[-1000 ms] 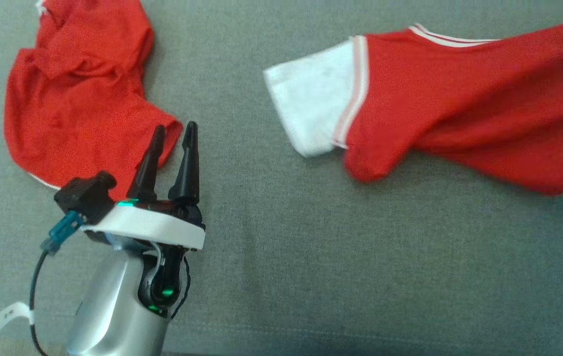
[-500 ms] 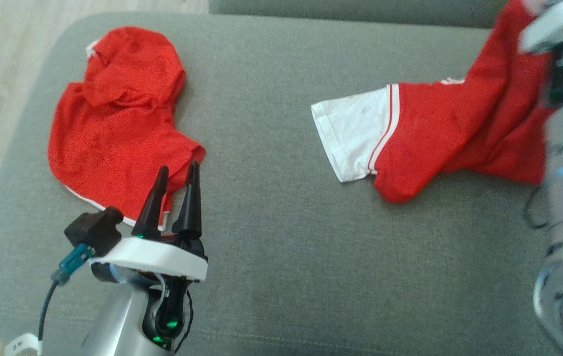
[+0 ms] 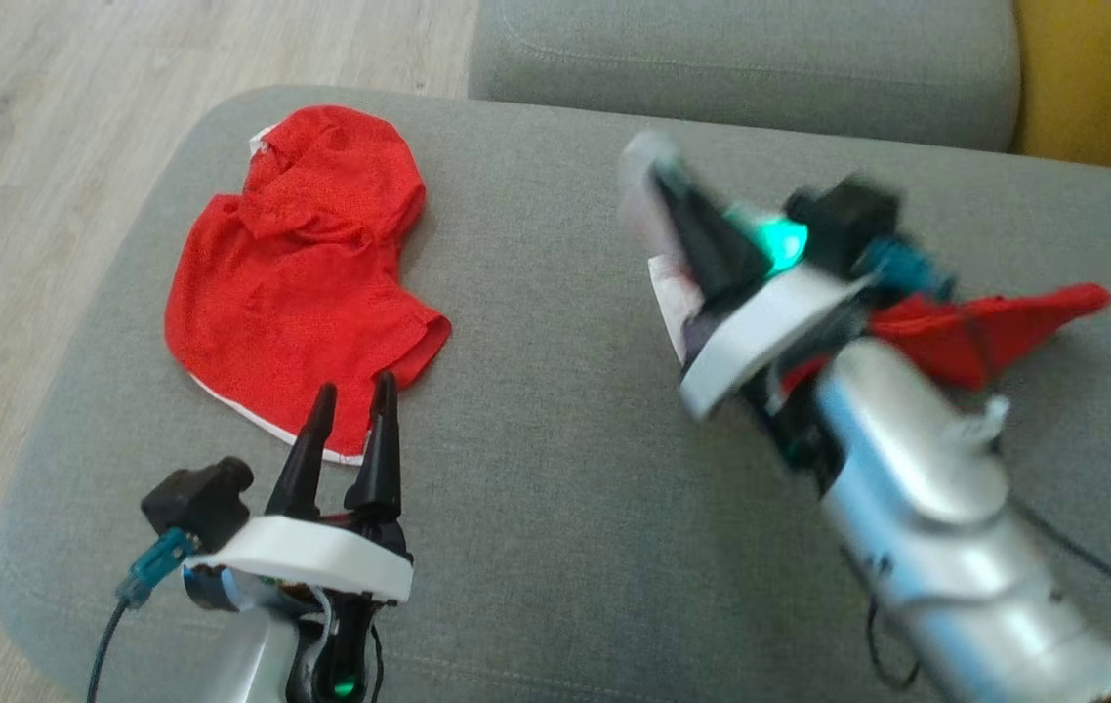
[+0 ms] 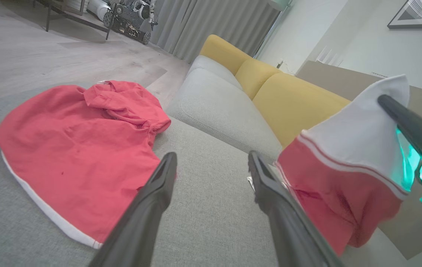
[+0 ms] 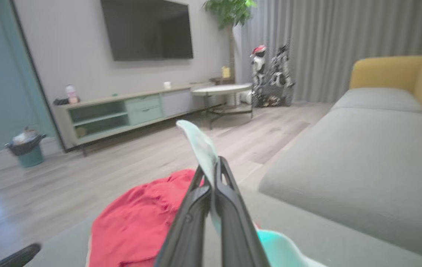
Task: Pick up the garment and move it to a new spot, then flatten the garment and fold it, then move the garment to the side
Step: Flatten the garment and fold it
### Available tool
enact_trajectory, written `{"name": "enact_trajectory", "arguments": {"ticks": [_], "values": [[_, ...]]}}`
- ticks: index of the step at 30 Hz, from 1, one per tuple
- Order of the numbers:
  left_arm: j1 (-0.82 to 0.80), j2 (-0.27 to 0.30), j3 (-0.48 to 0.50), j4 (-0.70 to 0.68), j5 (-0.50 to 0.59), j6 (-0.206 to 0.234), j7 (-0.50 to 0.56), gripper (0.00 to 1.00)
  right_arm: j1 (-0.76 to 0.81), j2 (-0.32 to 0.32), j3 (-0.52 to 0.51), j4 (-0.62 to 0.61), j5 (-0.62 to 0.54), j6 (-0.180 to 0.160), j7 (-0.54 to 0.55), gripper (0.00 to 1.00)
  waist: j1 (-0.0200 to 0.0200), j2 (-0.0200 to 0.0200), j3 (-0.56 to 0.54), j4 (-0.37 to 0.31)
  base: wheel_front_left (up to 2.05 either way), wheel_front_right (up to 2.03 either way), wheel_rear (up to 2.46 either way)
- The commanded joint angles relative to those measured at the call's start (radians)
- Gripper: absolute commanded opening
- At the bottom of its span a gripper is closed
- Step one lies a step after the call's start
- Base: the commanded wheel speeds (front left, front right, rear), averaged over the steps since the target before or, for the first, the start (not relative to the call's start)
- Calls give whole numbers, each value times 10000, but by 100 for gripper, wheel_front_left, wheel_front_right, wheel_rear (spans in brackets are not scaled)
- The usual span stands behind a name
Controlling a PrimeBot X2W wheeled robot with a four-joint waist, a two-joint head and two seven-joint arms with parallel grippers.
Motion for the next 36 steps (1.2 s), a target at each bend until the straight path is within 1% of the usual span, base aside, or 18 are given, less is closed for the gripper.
{"name": "enact_trajectory", "arguments": {"ticks": [1, 7, 13, 14, 15, 20, 24, 31, 32, 36], "values": [[-276, 83, 316, -306, 72, 62, -53, 100, 100, 208, 407, -584, 184, -7, 179, 0, 1, -1, -67, 20, 0, 0, 0], [-160, 83, 397, -311, 114, 106, -53, 100, 1354, 132, 1390, -1348, 481, -7, 815, 0, 1, -1, -196, -69, 0, 0, 0], [-104, 83, 483, -267, 192, 98, -53, 100, 2673, 33, 1832, -1654, 525, -7, 1382, 0, 1, -1, -269, -457, 0, 0, 0], [-97, 83, 477, -253, 196, 90, -53, 100, 2836, -13, 1804, -1618, 455, -7, 1451, 33, 1, -1, -270, -544, 0, 0, 0], [-90, 83, 473, -241, 194, 84, -53, 100, 2989, -56, 1765, -1556, 357, -7, 1536, 100, 1, -1, -275, -636, 0, 0, 0], [-78, 83, 495, -240, 189, 90, -53, 100, 3594, -116, 1497, -1492, 96, -7, 1901, 100, 1, -1, -246, -1163, 0, 0, 0], [-117, 83, 533, -315, 127, 104, -53, 100, 3811, -250, 604, -1784, -93, -7, 1951, 100, 1, -1, -211, -1604, 0, 0, 0], [-194, 83, 329, -432, -6, 103, -53, 100, 4264, -418, -2095, -2905, -806, -7, 1628, 100, 1, -1, -140, -2224, 0, 0, 0], [-236, 83, 182, -429, -72, 94, -53, 100, 4461, -423, -2971, -3299, -1200, -7, 1421, 100, 1, -1, -107, -2335, 0, 0, 0], [-269, 83, -302, -341, -265, 62, -53, 100, 4880, -146, -4805, -3954, -1864, -7, 912, 100, 1, -1, -48, -2501, 0, 0, 0]]}}
